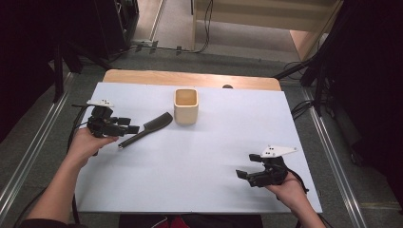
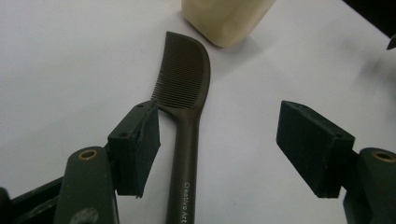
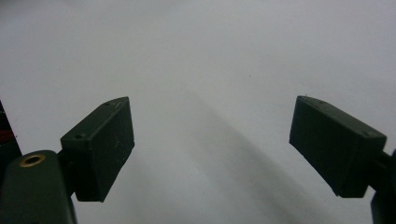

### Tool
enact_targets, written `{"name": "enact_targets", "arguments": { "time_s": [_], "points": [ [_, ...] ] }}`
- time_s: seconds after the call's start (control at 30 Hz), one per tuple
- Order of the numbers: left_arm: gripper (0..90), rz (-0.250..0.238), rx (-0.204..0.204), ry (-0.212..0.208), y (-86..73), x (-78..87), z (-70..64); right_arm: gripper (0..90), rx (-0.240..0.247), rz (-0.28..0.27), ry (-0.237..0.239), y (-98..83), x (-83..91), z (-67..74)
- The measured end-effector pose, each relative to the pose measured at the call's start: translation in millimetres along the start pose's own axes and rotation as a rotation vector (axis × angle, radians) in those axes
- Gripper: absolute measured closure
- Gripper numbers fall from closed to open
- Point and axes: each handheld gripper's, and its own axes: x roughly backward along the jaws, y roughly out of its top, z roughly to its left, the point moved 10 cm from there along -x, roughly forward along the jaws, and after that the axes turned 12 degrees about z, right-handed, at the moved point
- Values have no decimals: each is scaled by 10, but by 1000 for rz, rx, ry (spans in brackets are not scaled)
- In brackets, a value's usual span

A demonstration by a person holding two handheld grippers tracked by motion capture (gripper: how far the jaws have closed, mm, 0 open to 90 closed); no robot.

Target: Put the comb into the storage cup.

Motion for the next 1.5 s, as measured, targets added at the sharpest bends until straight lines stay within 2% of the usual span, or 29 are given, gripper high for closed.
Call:
{"name": "enact_targets", "arguments": {
  "time_s": [0.17,0.47,0.77,1.2,1.5],
  "points": [
    [314,9,-7,-18,-29,-46,-17,123,5,2,0,-3,0,4],
    [324,19,-10,-22,-74,-71,2,123,8,2,0,-1,-2,3],
    [331,38,-15,11,-135,-119,72,123,6,2,0,-1,-2,5],
    [361,62,-19,35,-253,-225,121,123,10,1,0,1,-4,10],
    [362,103,-38,55,-341,-298,137,123,11,2,0,0,-4,10]
  ]
}}
